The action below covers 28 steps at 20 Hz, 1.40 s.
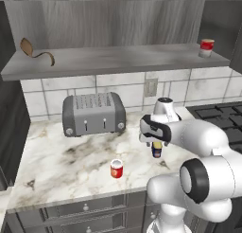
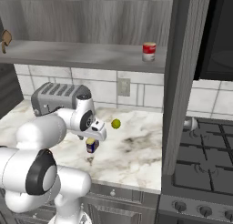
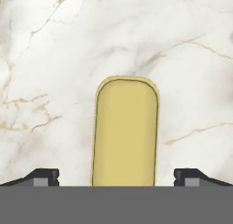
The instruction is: Pick the cans from the counter and place them in their designated side in the cabinet.
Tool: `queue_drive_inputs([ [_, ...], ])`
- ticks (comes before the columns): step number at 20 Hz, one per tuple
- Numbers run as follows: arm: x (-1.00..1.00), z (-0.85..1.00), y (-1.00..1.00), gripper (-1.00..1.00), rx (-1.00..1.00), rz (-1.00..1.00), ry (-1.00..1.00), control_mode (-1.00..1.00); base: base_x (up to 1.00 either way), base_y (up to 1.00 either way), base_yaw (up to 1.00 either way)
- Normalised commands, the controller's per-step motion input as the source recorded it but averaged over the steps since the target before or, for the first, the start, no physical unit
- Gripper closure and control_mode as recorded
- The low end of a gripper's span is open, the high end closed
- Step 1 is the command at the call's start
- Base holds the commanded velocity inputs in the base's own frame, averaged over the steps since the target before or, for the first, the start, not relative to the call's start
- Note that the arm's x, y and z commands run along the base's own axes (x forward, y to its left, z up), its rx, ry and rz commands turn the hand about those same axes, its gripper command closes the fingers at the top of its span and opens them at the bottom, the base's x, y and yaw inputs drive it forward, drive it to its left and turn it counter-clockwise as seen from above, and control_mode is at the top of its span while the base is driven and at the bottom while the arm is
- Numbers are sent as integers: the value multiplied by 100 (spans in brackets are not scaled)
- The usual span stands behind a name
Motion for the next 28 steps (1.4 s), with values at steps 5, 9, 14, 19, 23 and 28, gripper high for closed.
queue_drive_inputs([
  [5, 4, -10, 0, -100, 0, 0, 0, -100, 0, 0, 0],
  [9, 4, -10, 0, -100, 0, 0, 0, -100, 0, 0, 0],
  [14, 3, -11, 0, -100, 0, 0, 0, -100, 0, 0, 0],
  [19, 1, -11, 0, -100, 0, 0, 0, -100, 0, 0, 0],
  [23, 0, -11, 0, 100, 0, 0, 0, -100, 0, 0, 0],
  [28, 0, -1, -2, 100, 0, 0, 0, -100, 0, 0, 0],
])
